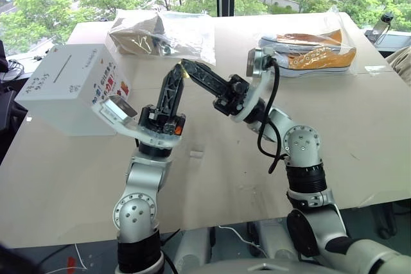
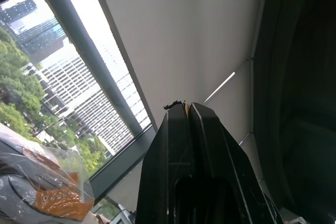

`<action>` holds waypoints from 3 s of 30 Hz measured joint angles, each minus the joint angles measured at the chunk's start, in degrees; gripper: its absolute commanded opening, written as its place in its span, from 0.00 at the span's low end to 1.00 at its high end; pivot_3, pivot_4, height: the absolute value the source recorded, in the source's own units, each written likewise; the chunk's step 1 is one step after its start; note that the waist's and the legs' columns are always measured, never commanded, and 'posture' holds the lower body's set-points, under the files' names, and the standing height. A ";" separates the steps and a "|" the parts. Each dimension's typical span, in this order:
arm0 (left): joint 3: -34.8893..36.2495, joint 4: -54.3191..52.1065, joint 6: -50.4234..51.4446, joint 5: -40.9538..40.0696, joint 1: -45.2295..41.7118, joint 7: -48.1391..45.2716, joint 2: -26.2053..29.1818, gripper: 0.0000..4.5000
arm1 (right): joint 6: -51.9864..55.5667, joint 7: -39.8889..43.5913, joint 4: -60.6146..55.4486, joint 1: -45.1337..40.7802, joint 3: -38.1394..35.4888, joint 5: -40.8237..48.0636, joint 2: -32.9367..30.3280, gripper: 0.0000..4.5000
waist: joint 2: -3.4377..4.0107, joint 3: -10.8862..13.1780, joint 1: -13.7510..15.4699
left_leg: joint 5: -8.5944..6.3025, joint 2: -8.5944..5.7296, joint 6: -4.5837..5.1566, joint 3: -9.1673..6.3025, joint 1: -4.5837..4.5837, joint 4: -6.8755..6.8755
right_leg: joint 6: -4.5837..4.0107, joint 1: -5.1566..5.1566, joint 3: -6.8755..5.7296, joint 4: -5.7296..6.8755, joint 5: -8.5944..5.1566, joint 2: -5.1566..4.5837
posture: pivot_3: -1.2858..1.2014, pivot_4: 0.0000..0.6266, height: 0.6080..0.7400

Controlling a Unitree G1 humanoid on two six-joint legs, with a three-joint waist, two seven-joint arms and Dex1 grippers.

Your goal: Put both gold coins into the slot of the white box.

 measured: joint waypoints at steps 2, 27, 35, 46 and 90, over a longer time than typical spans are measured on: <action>-0.01 0.04 0.07 -0.01 -0.01 -0.03 0.09 0.02 | 0.00 0.01 0.00 0.00 0.02 -0.02 0.00 0.00 | 0.00 0.00 0.00 | 0.00 0.00 0.00 0.00 0.00 0.00 | 0.00 0.00 0.00 0.00 0.00 0.00 | 0.52 0.24 1.00; 12.94 -2.28 8.62 4.22 -17.42 18.62 33.70 0.00 | -11.71 20.29 3.82 -1.78 0.89 -20.65 -24.56 0.51 | 0.02 0.26 0.17 | 0.00 -0.05 0.00 -0.01 -0.01 -0.12 | 0.05 0.03 -0.05 -0.21 -0.01 -0.02 | 0.52 0.24 1.00; 14.17 8.97 24.90 19.06 -21.21 31.90 53.10 0.00 | -22.60 29.48 7.18 -6.35 1.86 -29.05 -26.51 0.51 | 0.07 0.35 -0.15 | 0.05 0.05 -0.10 -0.07 -0.02 -0.65 | 0.05 -0.28 -0.05 -0.20 -0.02 0.04 | 0.52 0.24 1.00; 17.92 12.52 32.10 26.54 -20.67 26.80 56.48 0.00 | -21.09 29.79 5.12 -6.48 1.25 -27.42 -24.50 0.51 | 0.08 0.35 0.41 | 0.16 -0.04 -0.34 -0.05 -0.18 -1.06 | 0.08 -0.31 -0.06 -0.80 -0.03 -0.30 | 0.52 0.24 1.00; 23.48 23.91 23.04 50.95 -14.07 8.59 48.46 0.99 | -20.13 29.55 4.21 -6.12 0.92 -27.56 -24.23 0.52 | 0.08 0.28 0.26 | 0.14 -0.12 -0.31 0.02 -0.10 -0.90 | 0.07 -0.58 0.05 0.06 -0.01 -0.67 | 0.52 0.24 1.00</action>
